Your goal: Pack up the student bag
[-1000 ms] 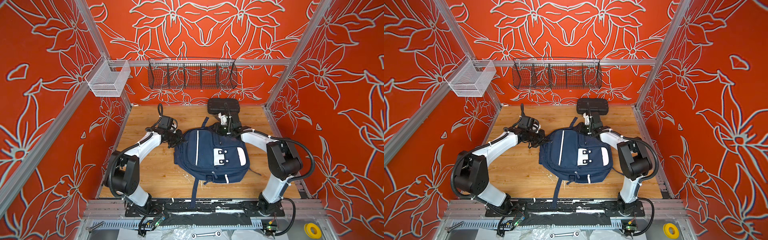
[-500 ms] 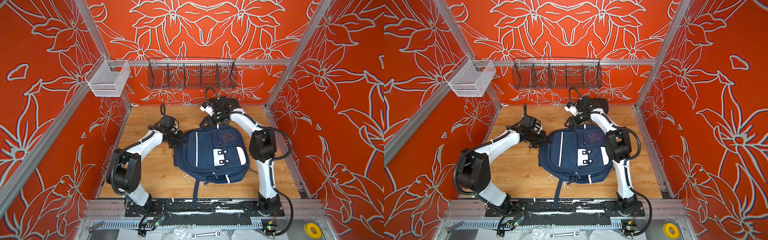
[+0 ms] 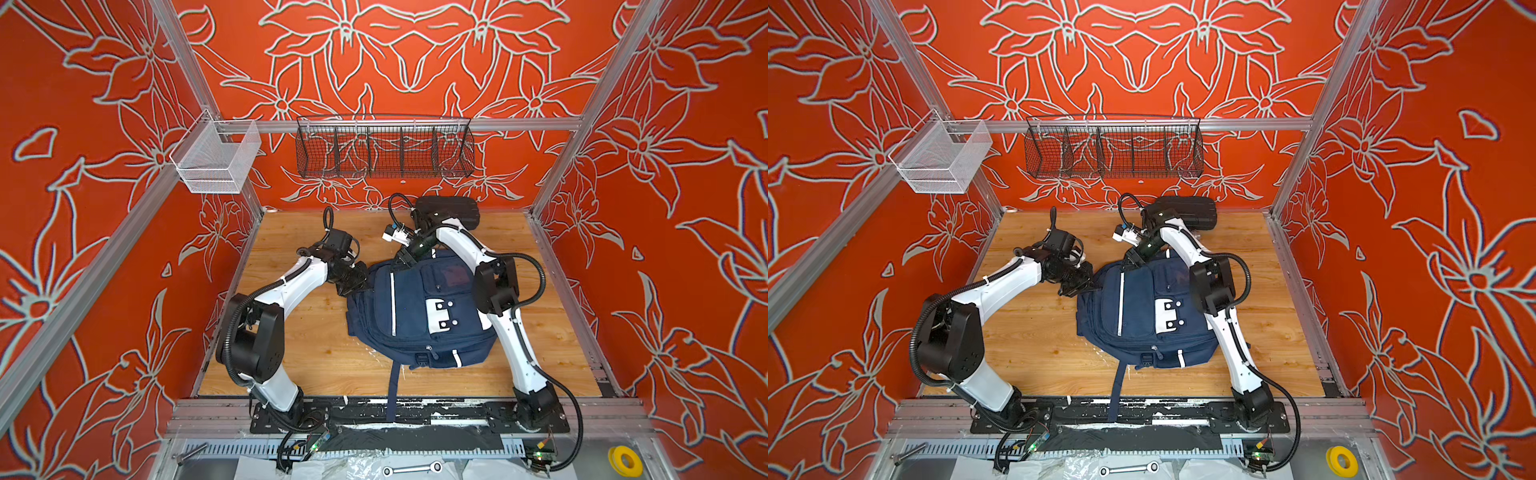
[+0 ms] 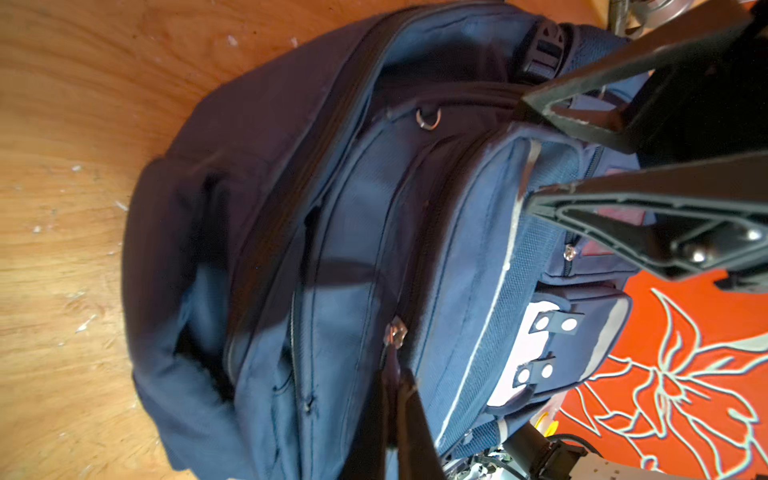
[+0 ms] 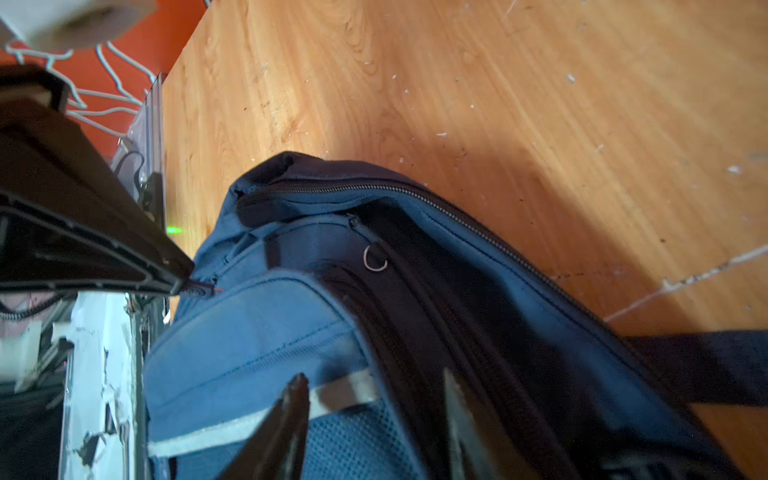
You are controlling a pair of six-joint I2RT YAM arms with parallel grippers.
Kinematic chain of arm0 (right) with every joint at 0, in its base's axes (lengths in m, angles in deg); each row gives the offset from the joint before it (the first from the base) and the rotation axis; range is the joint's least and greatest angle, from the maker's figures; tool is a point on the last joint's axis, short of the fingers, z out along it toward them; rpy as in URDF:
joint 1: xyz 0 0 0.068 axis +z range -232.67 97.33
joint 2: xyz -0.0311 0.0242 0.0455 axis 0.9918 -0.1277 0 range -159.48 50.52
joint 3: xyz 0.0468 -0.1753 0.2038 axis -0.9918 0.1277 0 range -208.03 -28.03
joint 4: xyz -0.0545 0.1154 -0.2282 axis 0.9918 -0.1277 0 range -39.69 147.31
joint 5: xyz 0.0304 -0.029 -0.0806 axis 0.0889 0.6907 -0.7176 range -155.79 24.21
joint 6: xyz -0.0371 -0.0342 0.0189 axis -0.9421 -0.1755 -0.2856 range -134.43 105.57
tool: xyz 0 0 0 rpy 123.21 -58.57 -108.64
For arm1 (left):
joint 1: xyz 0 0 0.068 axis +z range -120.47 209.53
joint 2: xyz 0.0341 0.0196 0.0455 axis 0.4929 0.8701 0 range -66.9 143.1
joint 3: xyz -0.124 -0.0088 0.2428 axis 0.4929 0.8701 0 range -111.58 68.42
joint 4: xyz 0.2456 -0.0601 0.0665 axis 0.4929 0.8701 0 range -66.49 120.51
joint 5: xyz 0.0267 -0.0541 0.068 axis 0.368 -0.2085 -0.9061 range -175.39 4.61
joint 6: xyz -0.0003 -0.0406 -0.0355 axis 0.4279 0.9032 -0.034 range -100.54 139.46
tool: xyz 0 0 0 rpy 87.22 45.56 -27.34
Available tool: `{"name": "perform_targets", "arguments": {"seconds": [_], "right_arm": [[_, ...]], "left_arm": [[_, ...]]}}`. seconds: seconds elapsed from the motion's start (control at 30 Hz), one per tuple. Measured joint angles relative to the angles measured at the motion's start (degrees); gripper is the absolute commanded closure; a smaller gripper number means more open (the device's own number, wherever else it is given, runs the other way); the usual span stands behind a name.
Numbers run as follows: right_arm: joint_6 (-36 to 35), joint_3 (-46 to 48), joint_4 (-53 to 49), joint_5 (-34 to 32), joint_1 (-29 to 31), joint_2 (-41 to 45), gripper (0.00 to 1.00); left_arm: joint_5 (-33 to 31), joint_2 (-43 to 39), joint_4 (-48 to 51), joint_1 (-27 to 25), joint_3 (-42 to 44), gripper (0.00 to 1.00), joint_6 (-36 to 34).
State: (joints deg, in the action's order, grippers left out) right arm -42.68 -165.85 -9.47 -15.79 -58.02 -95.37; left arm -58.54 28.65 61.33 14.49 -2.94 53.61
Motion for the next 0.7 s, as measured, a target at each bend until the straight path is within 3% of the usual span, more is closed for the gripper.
{"name": "perform_targets", "arguments": {"seconds": [0.2, 0.4, 0.7], "right_arm": [[-0.5, -2.9, -3.5, 2.5, -0.8, -2.8, 0.99], [9.8, -1.0, 0.3, 3.1, -2.1, -2.2, 1.00], [41.9, 21.3, 27.3, 1.7, -7.7, 12.3, 1.00]], "left_arm": [[-0.1, 5.0, 4.8, 0.2, -7.3, 1.00, -3.1], [0.3, 9.4, 9.4, 1.7, -14.3, 1.00, -6.6], [2.9, 23.8, 16.4, 5.4, -36.7, 1.00, -14.4]]}}
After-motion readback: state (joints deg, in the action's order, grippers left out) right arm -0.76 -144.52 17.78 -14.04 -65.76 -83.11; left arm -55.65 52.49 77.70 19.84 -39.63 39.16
